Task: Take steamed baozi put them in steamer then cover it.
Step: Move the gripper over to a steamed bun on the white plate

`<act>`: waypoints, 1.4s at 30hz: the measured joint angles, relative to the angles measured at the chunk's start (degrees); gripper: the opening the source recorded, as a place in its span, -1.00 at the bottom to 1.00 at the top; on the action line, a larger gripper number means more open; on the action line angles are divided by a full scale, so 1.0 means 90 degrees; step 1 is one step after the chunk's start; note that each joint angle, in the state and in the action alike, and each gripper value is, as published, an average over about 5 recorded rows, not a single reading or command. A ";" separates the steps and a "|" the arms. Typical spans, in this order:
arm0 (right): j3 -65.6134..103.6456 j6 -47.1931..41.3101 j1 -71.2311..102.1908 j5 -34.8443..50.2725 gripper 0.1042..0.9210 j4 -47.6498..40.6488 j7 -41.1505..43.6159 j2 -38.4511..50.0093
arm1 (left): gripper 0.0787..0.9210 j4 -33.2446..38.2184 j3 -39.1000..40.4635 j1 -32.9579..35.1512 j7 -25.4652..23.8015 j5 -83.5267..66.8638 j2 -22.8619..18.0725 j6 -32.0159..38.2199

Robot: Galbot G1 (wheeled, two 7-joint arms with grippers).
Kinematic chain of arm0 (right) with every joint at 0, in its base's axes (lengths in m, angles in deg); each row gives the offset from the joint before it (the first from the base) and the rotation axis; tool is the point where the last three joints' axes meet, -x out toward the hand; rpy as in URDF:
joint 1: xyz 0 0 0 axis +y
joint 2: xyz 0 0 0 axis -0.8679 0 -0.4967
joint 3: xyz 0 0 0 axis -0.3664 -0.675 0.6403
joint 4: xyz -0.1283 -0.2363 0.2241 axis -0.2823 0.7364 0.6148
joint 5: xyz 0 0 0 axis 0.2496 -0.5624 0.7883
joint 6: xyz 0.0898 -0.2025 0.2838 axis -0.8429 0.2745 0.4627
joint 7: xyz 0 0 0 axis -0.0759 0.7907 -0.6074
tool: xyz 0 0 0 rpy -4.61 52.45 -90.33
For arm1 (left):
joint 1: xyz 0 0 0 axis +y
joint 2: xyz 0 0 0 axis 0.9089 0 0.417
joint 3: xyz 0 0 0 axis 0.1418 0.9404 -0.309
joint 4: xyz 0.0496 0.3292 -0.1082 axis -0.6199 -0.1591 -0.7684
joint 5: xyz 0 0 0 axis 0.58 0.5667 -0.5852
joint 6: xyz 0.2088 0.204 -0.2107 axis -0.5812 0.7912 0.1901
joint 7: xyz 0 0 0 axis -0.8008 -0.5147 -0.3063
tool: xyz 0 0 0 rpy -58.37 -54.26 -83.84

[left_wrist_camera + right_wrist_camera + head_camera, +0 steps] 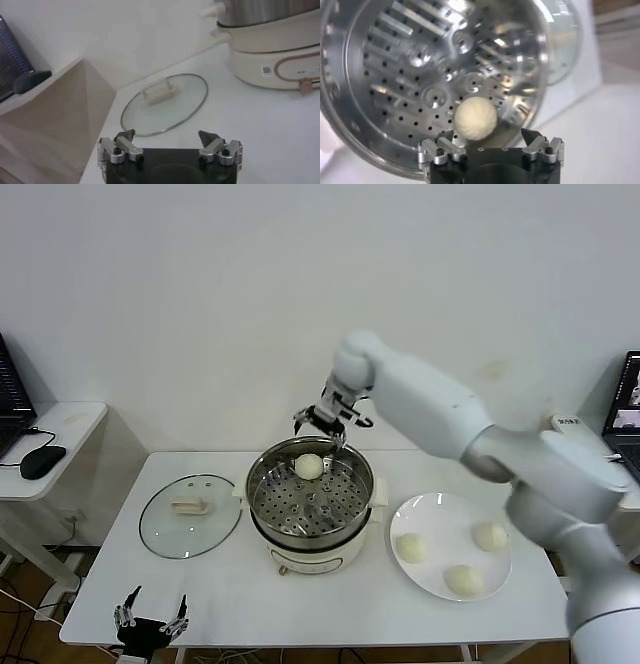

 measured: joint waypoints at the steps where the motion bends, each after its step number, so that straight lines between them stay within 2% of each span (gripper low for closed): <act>1: -0.0014 -0.0287 -0.0062 0.0173 0.76 0.0166 0.0031 0.0180 | 0.77 0.0020 0.0002 -0.0005 -0.0005 -0.0006 0.0000 -0.0005; 6: -0.0037 -0.1630 -0.0233 0.0807 0.76 0.0958 0.0232 0.1089 | 0.77 0.0121 0.0028 -0.0007 -0.0012 -0.0029 0.0017 -0.0018; 11: -0.0008 -0.2532 -0.0221 0.1097 0.76 0.1655 0.0427 0.1998 | 0.77 0.0186 0.0075 -0.0005 -0.0013 -0.0045 0.0017 -0.0027; 23: 0.0468 -0.3454 0.0848 0.0739 0.76 0.2965 0.0581 0.3695 | 0.77 0.0206 0.0126 0.0055 -0.0011 -0.0053 0.0022 -0.0034; 32: 0.0976 -0.3785 0.2159 0.0296 0.76 0.3369 0.0332 0.4088 | 0.77 0.0177 0.0145 0.0086 -0.0029 -0.0010 0.0016 -0.0049; 42: 0.1115 -0.3892 0.2993 -0.0101 0.76 0.3279 0.0027 0.3820 | 0.77 0.0054 0.0142 0.0070 -0.0034 0.0031 -0.0019 -0.0058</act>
